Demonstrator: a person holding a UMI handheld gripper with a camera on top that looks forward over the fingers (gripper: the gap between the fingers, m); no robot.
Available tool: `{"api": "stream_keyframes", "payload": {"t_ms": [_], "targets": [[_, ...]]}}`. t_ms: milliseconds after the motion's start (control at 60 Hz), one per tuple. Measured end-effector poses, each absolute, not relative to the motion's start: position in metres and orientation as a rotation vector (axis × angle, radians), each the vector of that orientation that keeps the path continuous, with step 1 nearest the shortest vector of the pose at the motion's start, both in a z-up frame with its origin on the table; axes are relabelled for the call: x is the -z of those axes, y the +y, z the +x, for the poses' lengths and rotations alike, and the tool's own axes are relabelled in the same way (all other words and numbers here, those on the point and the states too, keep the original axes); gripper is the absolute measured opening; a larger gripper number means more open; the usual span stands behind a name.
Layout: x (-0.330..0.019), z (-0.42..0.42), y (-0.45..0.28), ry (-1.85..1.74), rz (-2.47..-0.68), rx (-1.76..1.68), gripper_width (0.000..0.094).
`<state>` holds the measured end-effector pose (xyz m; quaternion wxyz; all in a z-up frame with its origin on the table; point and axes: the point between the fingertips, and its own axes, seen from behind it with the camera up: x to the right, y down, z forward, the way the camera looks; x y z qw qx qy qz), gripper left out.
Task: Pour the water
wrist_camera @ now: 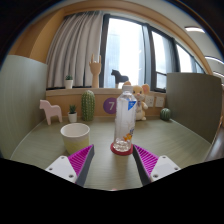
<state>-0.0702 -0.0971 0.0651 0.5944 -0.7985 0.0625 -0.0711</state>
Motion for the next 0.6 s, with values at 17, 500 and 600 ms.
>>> {"api": "stream_keyframes", "payload": {"t_ms": [17, 500, 600], "targets": [[-0.066, -0.076, -0.102, 0.136, -1.857, 0.156, 0.0784], [-0.120, -0.173, -0.182, -0.016, -1.822, 0.027, 0.0792], [-0.133, -0.183, -0.191, -0.026, -1.809, 0.009, 0.0790]]}}
